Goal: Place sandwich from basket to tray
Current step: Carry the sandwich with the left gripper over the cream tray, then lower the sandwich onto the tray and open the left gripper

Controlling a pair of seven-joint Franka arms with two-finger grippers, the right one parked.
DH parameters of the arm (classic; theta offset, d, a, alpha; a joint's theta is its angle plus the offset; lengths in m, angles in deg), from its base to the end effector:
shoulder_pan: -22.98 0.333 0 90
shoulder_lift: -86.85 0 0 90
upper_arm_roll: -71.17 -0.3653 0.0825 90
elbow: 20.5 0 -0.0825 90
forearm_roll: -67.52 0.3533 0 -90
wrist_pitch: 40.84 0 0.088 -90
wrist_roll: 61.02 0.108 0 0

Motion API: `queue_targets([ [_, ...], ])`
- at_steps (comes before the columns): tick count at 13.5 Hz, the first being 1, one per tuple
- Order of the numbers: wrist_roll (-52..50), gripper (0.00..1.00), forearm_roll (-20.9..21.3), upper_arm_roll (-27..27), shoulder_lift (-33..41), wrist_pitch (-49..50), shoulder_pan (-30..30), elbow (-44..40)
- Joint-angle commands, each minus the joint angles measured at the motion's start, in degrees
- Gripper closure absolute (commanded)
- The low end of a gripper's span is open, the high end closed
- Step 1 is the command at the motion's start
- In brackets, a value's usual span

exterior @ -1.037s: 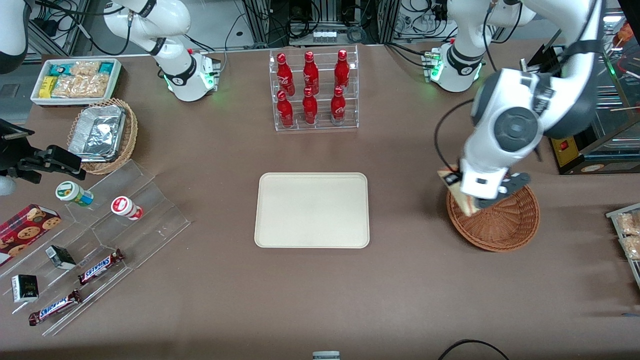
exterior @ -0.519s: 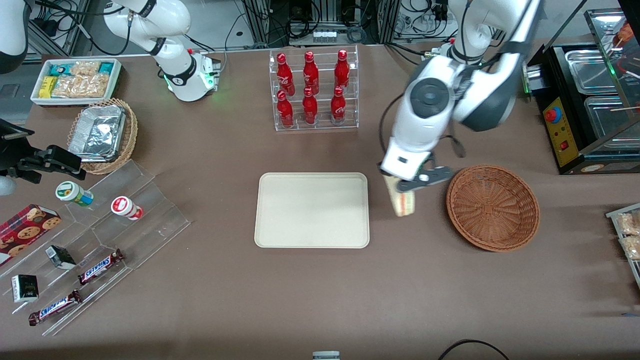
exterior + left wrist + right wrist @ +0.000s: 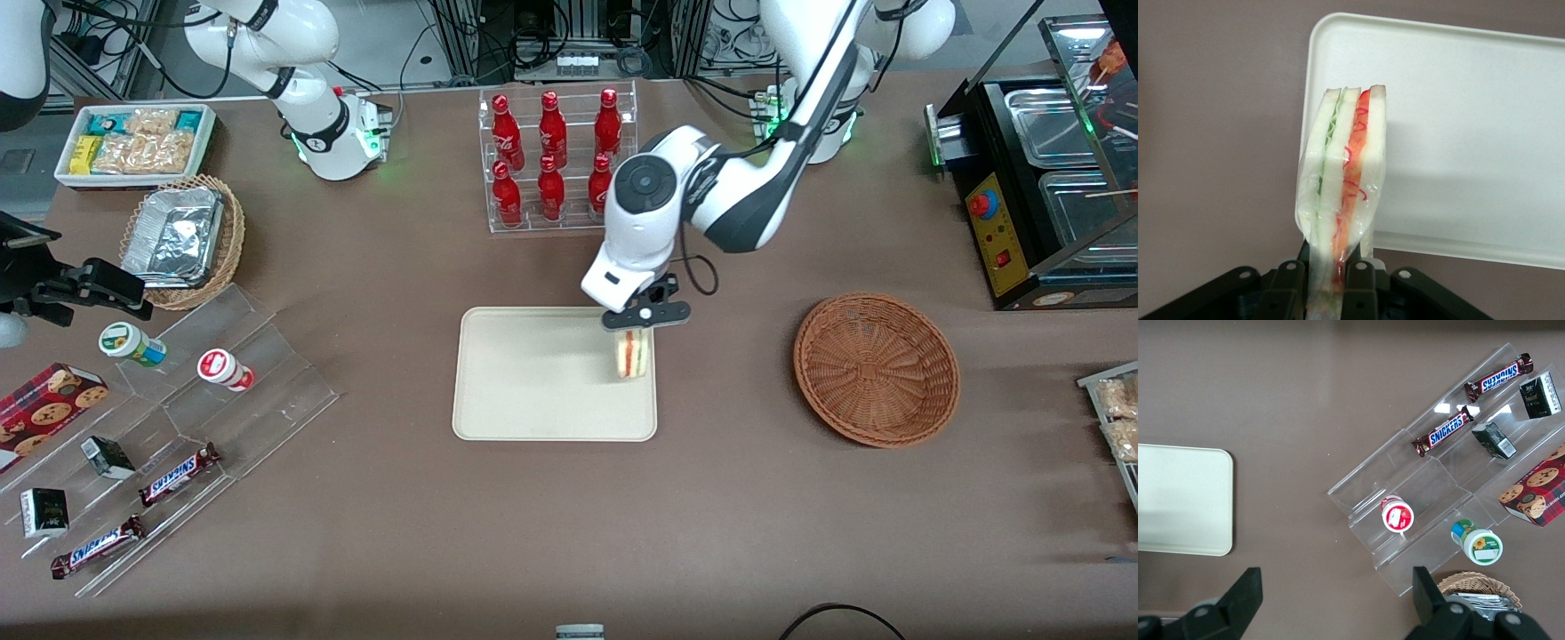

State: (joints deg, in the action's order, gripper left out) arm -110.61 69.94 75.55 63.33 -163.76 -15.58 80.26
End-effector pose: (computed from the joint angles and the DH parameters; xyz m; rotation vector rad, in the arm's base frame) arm 0.4776 -0.4338 0.3948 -3.1184 -0.1540 0.0189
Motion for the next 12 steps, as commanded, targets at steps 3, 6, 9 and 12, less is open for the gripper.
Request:
queue_targets([
  [3, 0.10, 0.78, 1.01, -0.87, -10.05, 0.49, -1.08, -9.35],
  [6, 0.28, 0.79, 0.93, -0.96, -12.86, 0.40, -1.08, -11.90],
  [9, -0.07, 0.79, 3.46, -0.96, -14.36, 0.14, -1.08, -12.08],
  [12, -0.25, 0.79, 4.00, -0.96, -15.24, -2.06, -1.17, -11.82],
])
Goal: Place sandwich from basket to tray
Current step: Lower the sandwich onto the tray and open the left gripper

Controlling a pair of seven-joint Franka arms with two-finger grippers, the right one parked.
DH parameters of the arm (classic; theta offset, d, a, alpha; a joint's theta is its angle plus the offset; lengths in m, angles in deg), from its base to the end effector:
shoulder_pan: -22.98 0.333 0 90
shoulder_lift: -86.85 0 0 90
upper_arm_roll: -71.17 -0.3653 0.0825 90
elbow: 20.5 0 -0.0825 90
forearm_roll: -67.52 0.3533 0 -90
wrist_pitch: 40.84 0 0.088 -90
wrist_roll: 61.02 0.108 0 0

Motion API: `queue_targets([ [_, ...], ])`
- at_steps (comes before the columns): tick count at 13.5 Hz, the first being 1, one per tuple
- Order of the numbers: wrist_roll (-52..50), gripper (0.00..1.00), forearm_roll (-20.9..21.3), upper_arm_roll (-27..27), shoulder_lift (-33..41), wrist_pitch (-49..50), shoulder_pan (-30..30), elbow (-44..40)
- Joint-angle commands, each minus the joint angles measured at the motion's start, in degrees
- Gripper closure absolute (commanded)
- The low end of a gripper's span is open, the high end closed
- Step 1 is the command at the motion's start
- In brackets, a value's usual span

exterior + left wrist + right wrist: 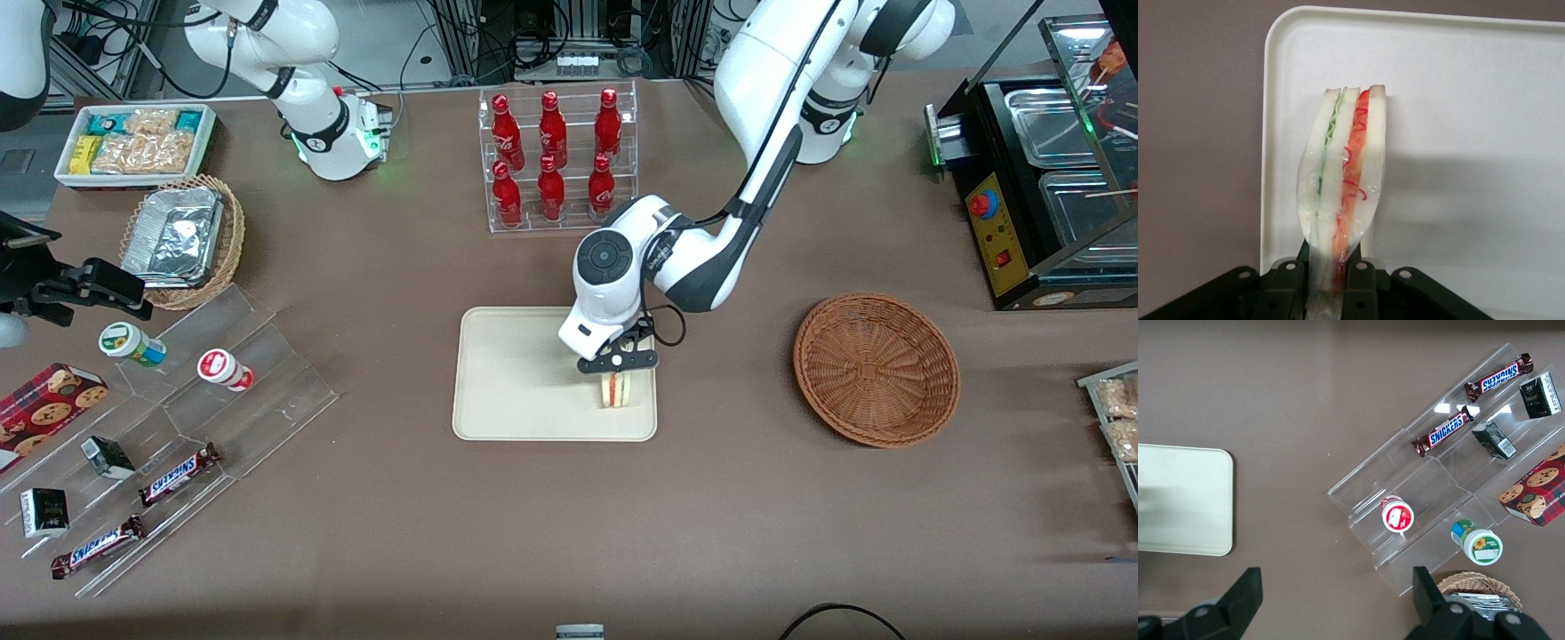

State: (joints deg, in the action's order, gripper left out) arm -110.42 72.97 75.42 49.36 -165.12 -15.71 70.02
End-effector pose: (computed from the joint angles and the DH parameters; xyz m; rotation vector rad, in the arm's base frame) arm 0.5199 -0.4656 0.3075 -3.0726 -0.1084 0.0320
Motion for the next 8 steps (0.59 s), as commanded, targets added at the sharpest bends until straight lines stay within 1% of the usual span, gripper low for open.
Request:
queue_targets([
  [1, -0.09, 0.78, 0.88, -0.82, -1.45, -0.95, -1.12, -1.49],
  [2, 0.09, 0.72, 0.79, -0.82, -1.54, -1.56, -0.78, -1.49],
  [3, 0.18, 0.45, 0.79, -0.82, -1.63, -2.27, -0.86, -1.58],
  [4, 0.18, 0.07, 0.88, -0.82, -1.45, -2.36, -0.86, -1.58],
  [5, 0.09, 0.00, 0.79, -0.82, -1.19, -2.27, -0.77, -1.58],
  [8, -0.96, 0.00, 0.00, -0.82, 1.70, -0.53, -0.77, -1.32],
])
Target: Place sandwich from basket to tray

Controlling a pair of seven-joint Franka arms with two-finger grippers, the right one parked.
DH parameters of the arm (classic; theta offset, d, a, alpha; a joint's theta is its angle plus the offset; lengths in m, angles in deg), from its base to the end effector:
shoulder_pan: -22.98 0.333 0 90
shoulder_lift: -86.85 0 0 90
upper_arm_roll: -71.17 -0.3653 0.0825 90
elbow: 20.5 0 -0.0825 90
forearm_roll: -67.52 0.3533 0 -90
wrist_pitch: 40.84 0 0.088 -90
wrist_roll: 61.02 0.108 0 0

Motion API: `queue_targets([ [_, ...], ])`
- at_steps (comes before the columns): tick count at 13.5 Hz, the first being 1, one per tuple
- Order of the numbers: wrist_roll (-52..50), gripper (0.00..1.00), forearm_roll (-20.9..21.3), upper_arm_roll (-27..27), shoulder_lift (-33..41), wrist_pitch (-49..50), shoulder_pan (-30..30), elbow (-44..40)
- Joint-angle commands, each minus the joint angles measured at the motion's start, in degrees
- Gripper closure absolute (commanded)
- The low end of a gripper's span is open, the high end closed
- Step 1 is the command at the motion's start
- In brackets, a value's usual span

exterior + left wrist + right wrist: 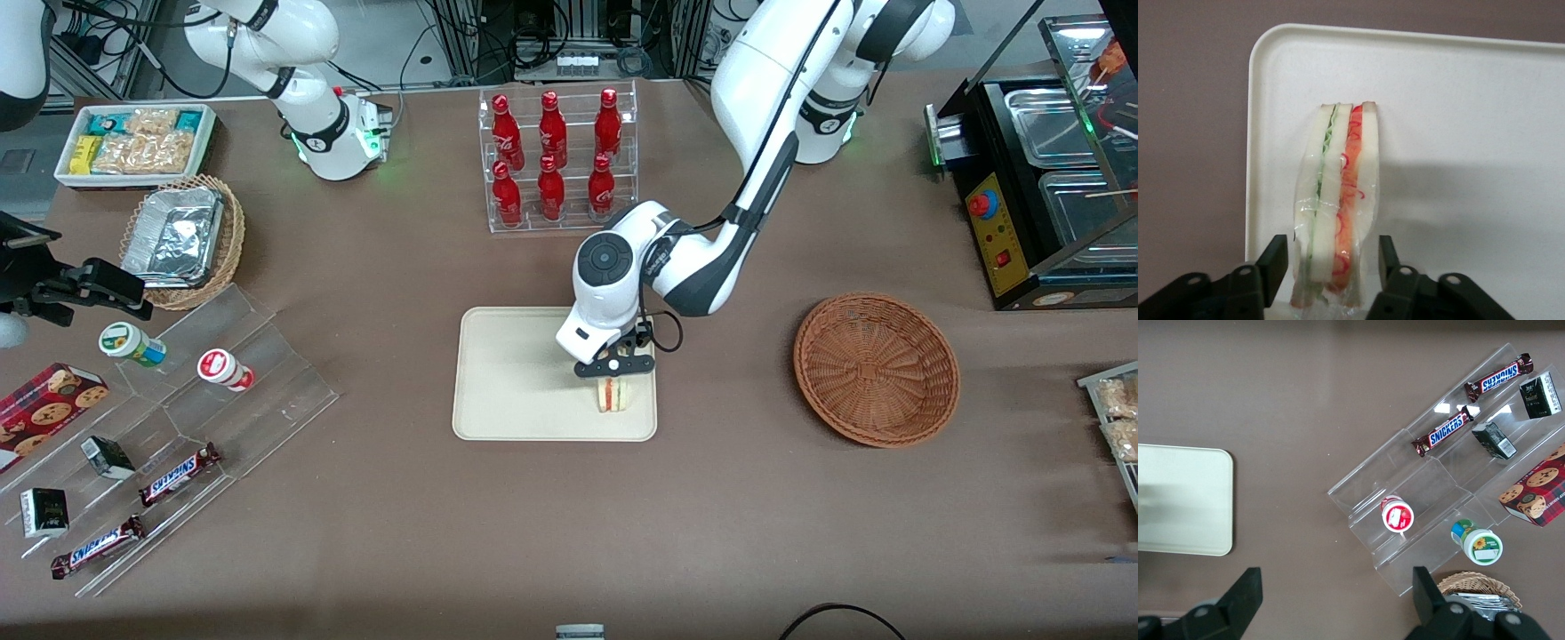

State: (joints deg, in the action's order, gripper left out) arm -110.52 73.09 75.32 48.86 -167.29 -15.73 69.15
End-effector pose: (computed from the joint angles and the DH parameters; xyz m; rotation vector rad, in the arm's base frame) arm 0.5263 -0.4704 0.3108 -3.1034 -0.1122 -0.0171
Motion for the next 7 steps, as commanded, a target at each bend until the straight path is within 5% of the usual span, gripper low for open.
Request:
queue_targets([
  [1, -1.64, 0.00, -0.29, -0.81, 3.78, 4.43, -0.58, -0.61],
  [7, -3.76, 0.00, -1.52, -1.51, 17.84, 19.64, 0.65, -0.35],
])
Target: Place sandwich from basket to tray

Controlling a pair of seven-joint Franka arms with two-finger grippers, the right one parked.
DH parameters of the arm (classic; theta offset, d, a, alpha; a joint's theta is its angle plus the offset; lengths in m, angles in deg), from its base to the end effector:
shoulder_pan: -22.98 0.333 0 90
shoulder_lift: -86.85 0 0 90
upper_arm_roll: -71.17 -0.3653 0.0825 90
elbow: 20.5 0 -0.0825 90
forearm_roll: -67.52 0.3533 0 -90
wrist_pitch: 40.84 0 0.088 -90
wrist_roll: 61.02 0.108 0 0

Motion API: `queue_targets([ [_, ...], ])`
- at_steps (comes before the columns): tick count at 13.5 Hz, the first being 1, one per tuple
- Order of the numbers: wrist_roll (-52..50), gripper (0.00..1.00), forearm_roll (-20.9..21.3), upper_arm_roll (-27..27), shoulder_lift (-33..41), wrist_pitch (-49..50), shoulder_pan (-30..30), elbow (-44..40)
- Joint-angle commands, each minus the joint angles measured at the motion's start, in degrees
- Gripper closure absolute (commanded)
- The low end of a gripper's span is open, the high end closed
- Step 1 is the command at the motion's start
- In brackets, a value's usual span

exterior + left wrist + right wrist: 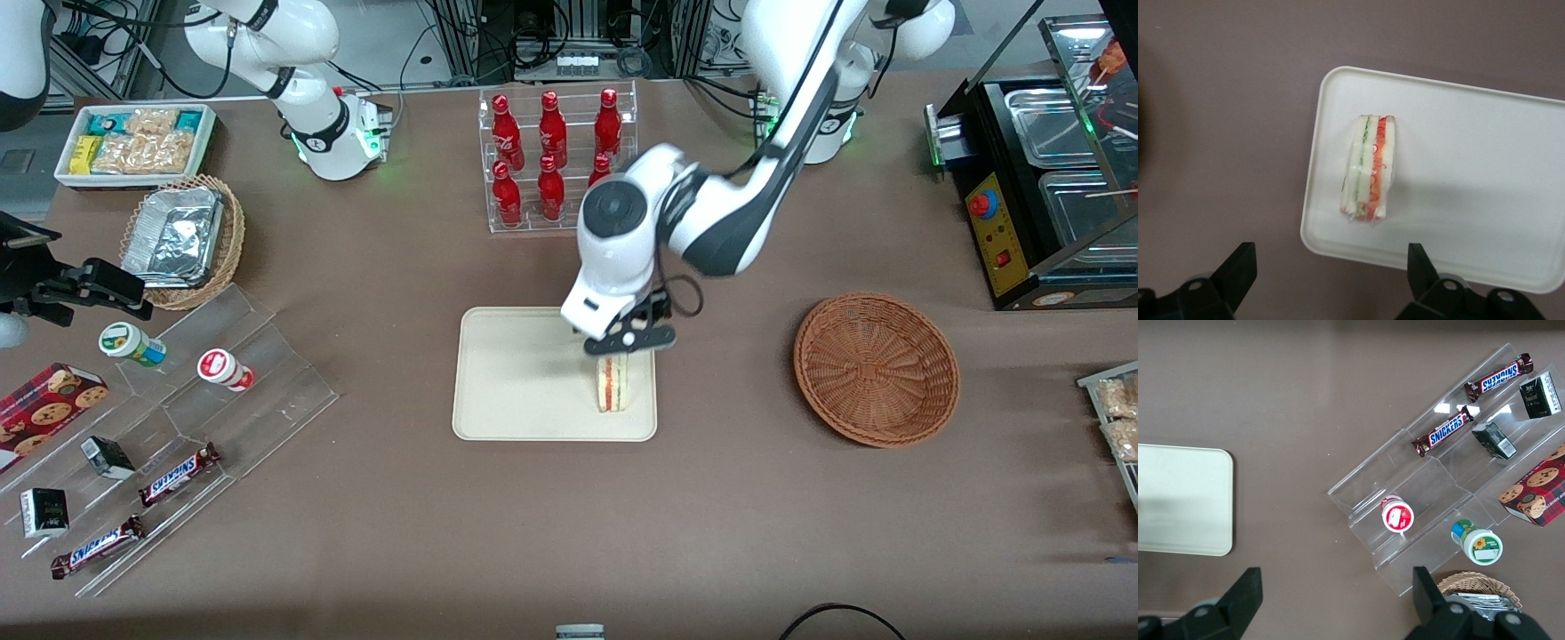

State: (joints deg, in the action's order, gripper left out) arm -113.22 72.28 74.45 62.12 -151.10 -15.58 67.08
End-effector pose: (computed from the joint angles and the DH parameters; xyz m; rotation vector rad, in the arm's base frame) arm 0.5075 -0.4376 0.4619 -3.0703 -0.2392 -0.0235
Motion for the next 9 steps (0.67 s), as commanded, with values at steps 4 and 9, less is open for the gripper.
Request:
queue_targets([
  [4, 0.68, 0.00, -0.10, -1.17, 12.67, 12.60, 5.23, 1.90],
  [9, 7.87, 0.00, -0.71, -0.65, 19.80, 17.79, 15.94, 3.21],
])
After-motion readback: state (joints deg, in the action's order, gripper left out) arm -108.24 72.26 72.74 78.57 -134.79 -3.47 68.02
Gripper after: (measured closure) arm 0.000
